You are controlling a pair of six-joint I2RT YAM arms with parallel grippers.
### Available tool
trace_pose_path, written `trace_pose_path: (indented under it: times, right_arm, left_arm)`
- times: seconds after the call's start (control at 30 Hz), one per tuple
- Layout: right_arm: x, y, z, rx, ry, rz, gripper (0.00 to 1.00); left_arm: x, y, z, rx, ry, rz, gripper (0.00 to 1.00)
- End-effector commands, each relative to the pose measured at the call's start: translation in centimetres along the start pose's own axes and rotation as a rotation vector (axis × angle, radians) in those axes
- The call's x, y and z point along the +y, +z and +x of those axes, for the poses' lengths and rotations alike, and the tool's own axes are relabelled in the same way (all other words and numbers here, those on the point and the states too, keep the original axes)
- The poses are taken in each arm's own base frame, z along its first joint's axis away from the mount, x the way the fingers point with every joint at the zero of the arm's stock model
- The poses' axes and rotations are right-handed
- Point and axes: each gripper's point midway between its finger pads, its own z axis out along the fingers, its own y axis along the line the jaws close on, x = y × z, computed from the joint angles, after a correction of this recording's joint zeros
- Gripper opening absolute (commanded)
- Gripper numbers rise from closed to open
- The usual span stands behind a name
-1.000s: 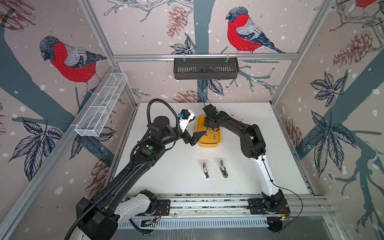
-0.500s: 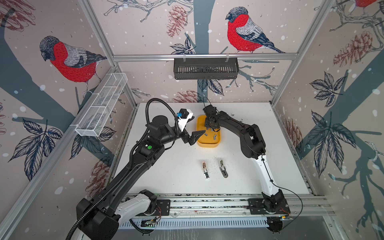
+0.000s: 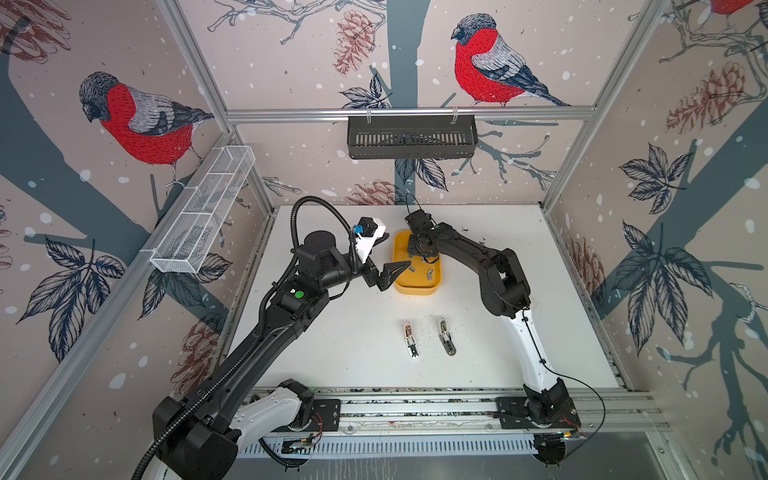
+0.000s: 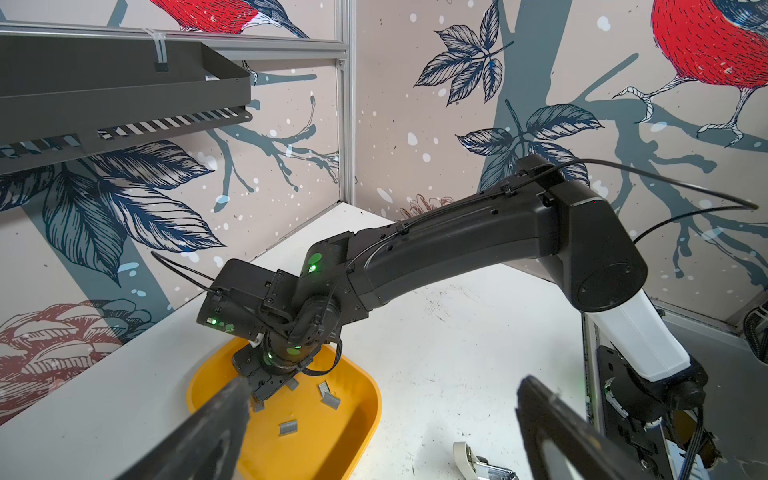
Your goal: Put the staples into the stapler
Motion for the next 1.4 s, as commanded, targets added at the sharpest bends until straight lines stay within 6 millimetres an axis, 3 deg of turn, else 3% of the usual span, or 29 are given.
trace_pose_path:
  times: [0.0,0.4,0.5,0.67,0.93,1.37]
  right_arm:
    - [-0.4,0.1,0.8,0.017,-0.027,0.024,0.21]
    - [-1.9,-2.0,2.3,0.002,-0.072,0.065,0.19]
    - [-2.2,-2.4,2.0,-0.009,-0.06,0.058,0.19]
    - [-1.0,-2.9,0.8,-0.033,-0.029,-0.015,0.19]
    - [0.5,-1.9,-0.4,-0.03,0.032,-0.077,0.23]
    - [0.8,0.0,-0.2,-0.006,0.081,-0.076,0.27]
  left_arm:
    - [-0.1,-0.2,-1.5,-0.05,0.038,0.005,0.99]
    - [-0.1,-0.2,-1.5,-0.052,0.036,0.009,0.99]
    - [-0.1,-0.2,-1.5,-0.052,0.034,0.008,0.99]
    - [-0.1,-0.1,-1.4,-0.049,0.032,0.008,0.99]
    - [0.0,-0.1,-1.3,-0.048,0.03,0.011,0.99]
    - [-0.1,-0.1,-1.5,-0.053,0.03,0.014,0.99]
